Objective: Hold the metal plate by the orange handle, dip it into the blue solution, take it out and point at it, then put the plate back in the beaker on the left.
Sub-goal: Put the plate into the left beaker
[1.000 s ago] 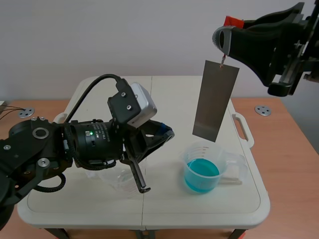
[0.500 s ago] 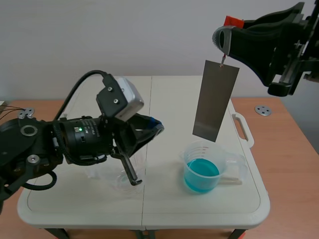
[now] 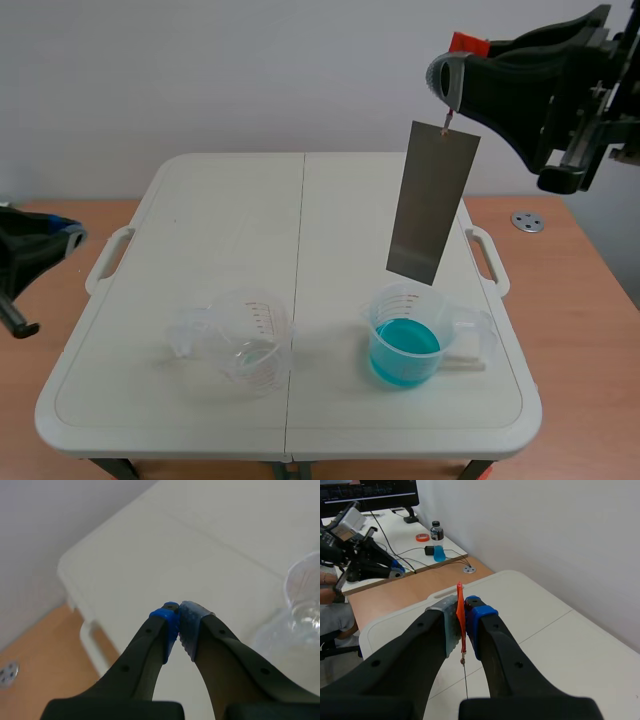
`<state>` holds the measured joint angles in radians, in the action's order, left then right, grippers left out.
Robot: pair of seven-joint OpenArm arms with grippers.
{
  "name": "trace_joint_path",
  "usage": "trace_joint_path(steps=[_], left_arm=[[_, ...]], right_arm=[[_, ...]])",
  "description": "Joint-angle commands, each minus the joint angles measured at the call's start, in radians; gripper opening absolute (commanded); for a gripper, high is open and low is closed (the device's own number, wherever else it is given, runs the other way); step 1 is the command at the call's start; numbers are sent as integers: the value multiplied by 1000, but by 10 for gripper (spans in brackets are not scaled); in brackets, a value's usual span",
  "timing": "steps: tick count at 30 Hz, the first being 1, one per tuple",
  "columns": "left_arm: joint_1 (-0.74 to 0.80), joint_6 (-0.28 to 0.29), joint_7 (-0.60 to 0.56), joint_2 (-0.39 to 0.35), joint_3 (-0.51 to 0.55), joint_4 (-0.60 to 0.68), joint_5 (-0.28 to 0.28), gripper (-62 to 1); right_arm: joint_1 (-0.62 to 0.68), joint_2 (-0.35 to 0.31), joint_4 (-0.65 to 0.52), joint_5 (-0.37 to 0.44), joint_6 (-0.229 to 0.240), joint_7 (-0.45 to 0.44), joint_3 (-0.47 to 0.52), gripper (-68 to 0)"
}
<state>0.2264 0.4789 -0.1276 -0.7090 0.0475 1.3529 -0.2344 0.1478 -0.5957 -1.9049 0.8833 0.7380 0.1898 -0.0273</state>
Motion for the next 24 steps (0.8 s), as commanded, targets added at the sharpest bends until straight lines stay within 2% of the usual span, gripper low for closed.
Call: trace_joint_path(steps=[1, 5, 8, 11, 16, 21, 24], left_arm=[[61, 1, -15, -41, 18, 21, -39, -590], [241, -44, -54, -126, 73, 21, -100, -590], [380, -88, -99, -159, 97, 21, -108, -590], [502, -128, -131, -158, 106, 19, -107, -590], [662, -129, -168, -146, 106, -2, -106, -590], [740, -127, -167, -105, 106, -31, -85, -590], [757, -125, -167, -70, 104, -50, -43, -590]], right_arm=[[-10, -13, -21, 15, 8, -12, 15, -662], [-13, -13, -21, 15, 8, -12, 15, -662], [-21, -13, -21, 16, 8, -13, 14, -662], [-38, -13, -21, 15, 8, -13, 5, -662], [-75, -13, -21, 15, 8, -12, -39, -662], [-118, -11, -21, 14, 8, -12, -95, -662], [-148, -7, -21, 14, 8, -14, -129, -662]])
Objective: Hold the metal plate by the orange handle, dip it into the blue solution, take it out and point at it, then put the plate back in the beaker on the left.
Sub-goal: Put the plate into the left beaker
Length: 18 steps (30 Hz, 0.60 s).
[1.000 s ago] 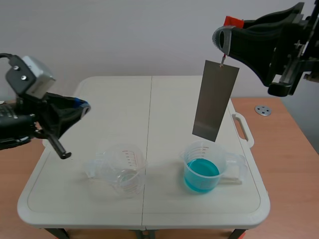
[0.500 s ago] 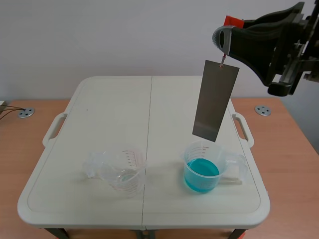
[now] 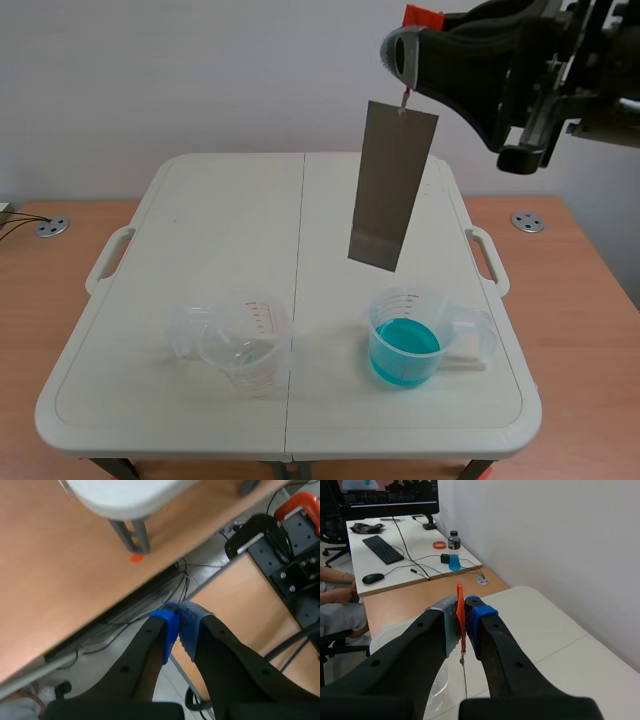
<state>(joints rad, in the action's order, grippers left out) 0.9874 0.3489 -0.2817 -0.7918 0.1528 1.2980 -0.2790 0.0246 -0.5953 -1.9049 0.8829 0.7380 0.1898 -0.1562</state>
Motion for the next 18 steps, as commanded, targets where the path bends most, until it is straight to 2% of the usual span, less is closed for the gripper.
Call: trace_joint_path(steps=[1, 8, 12, 18], left_arm=[[-3, 5, -12, 27, -2, -2, 17, -590], [-4, 5, -10, 111, -9, -42, 88, -590], [-5, 5, -10, 137, -32, -55, 90, -590], [-5, 5, -6, 146, -90, -66, 90, -590]], right_arm=[[-34, -5, -21, 15, 8, -14, -11, -662], [-95, 24, -21, 3, 8, -7, -93, -662], [-129, 50, -20, -16, 8, 10, -148, -662], [-159, 118, -20, -93, -1, 34, -218, -662]])
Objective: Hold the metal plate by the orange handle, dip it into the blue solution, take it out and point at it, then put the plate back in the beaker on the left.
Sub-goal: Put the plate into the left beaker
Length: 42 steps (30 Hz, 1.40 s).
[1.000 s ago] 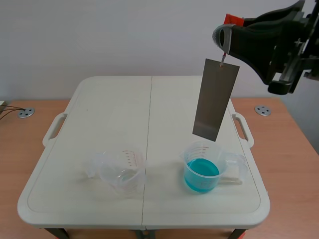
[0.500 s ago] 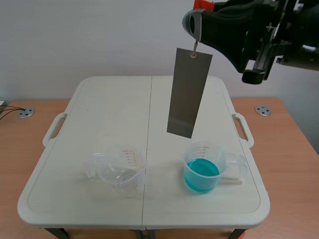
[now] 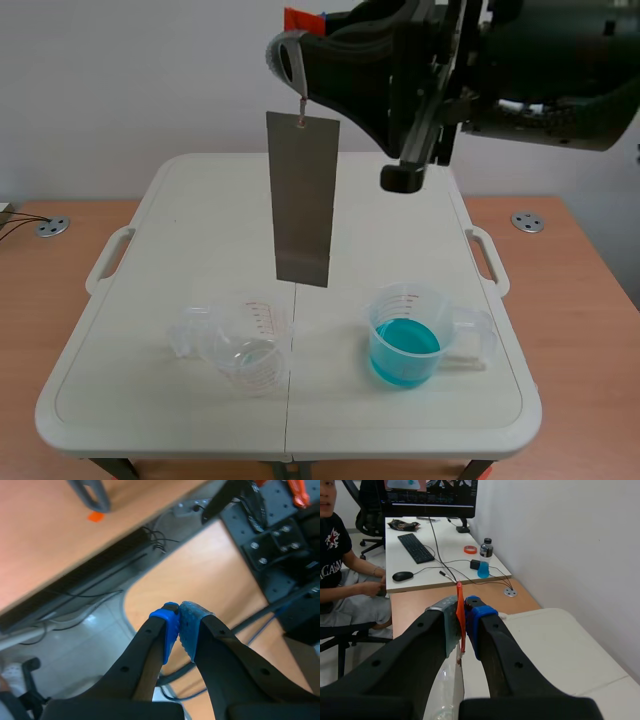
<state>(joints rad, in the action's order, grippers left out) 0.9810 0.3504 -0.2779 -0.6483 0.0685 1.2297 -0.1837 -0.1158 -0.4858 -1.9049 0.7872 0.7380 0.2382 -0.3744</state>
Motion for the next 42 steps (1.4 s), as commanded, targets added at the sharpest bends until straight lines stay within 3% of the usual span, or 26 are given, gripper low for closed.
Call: trace_joint_path(steps=[1, 8, 12, 22, 33, 42], left_arm=[[2, 3, -10, 2, -18, -2, -5, -590], [-3, 3, -10, 3, -114, -32, -5, -590], [-4, 3, -10, 3, -162, -41, -5, -590], [-79, 2, -9, 2, -261, -128, -5, -590], [-90, 2, -10, 2, -285, -150, -5, -590], [-90, 2, -10, 3, -285, -150, -6, -590]], right_arm=[[-21, 21, -20, -13, -6, -13, -11, -662], [-46, 100, -17, -109, -16, 0, -89, -662], [-53, 139, -16, -143, -46, 12, -123, -662], [-54, 233, -16, -225, -50, 41, -172, -662], [-54, 280, 37, -235, -61, 55, -196, -662], [-53, 281, 98, -234, -61, 42, -216, -662]])
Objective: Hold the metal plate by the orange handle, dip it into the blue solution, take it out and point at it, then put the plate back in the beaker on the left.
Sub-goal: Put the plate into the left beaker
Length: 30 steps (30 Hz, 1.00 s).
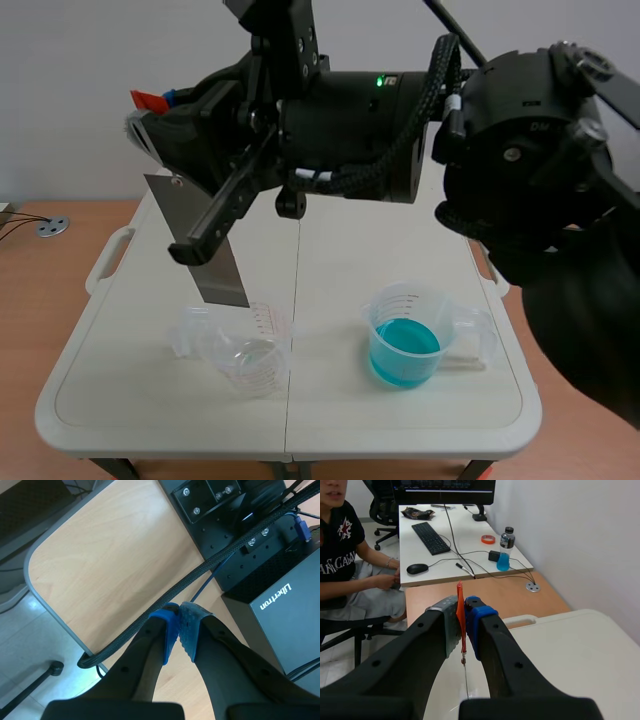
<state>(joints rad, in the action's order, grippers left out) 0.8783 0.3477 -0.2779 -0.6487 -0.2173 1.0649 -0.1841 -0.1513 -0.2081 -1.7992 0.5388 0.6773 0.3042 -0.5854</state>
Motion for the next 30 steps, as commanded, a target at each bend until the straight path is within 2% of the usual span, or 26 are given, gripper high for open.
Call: trace_joint_path(steps=[1, 9, 30], left_arm=[[13, 5, -10, 3, 1, 15, -5, -590], [-6, 5, 43, 2, 2, 8, -5, -590], [-15, 5, 95, 3, 2, 8, -6, -590]], right_arm=[[-18, 3, -4, 14, 0, -26, -5, -662], [-18, 3, 19, 14, 0, -41, -5, -662], [-18, 4, 113, 34, 1, -64, -5, -662]])
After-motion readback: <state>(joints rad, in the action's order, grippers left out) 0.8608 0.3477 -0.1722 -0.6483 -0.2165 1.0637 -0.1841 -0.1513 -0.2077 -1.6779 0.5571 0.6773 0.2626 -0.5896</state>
